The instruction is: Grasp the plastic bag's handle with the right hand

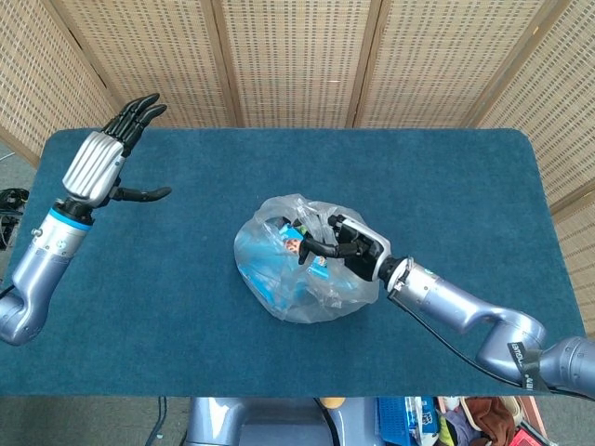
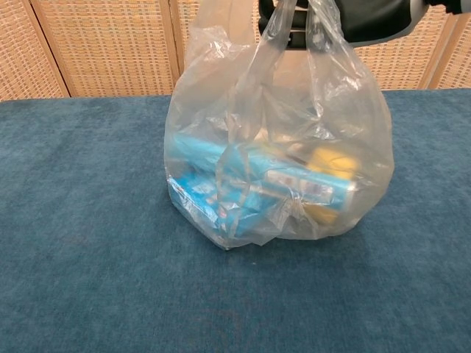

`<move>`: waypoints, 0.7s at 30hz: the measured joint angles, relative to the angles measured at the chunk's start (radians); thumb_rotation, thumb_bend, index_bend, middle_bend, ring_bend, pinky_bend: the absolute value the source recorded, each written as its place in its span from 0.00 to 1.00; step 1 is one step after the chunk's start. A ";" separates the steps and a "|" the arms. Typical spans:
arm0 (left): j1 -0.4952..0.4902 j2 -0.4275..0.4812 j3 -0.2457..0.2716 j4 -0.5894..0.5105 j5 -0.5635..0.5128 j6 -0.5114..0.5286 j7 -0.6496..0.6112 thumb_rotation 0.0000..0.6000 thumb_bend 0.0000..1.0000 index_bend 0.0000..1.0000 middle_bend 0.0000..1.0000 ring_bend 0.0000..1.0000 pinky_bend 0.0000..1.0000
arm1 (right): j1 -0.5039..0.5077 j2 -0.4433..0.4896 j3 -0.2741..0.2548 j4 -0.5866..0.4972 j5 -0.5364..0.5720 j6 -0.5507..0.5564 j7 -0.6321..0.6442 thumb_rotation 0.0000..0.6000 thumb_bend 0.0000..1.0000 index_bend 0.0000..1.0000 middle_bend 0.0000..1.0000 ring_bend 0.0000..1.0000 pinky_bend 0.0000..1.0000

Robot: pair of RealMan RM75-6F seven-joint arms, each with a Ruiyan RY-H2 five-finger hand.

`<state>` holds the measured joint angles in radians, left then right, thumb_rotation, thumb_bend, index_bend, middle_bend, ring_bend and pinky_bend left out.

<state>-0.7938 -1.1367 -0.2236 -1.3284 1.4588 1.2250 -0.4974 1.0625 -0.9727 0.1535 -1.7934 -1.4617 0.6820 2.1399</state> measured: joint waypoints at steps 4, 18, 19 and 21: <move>0.019 0.000 0.007 0.017 0.006 0.011 -0.011 1.00 0.01 0.00 0.00 0.00 0.15 | 0.000 0.023 0.027 -0.028 0.036 -0.027 -0.029 1.00 0.39 0.40 0.77 0.55 0.47; 0.084 -0.006 0.015 0.072 0.007 0.062 -0.040 1.00 0.02 0.00 0.00 0.00 0.15 | -0.023 0.087 0.123 -0.101 0.139 -0.124 -0.138 1.00 0.35 0.45 0.82 0.66 0.57; 0.092 -0.006 0.016 0.074 0.006 0.068 -0.040 1.00 0.02 0.00 0.00 0.00 0.15 | -0.026 0.090 0.129 -0.104 0.141 -0.126 -0.143 1.00 0.37 0.46 0.83 0.66 0.58; 0.107 -0.004 0.018 0.076 0.004 0.080 -0.039 1.00 0.02 0.00 0.00 0.00 0.15 | -0.037 0.094 0.142 -0.111 0.142 -0.126 -0.156 1.00 0.40 0.50 0.83 0.67 0.58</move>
<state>-0.6871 -1.1410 -0.2059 -1.2524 1.4624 1.3047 -0.5367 1.0252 -0.8785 0.2957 -1.9047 -1.3202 0.5561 1.9839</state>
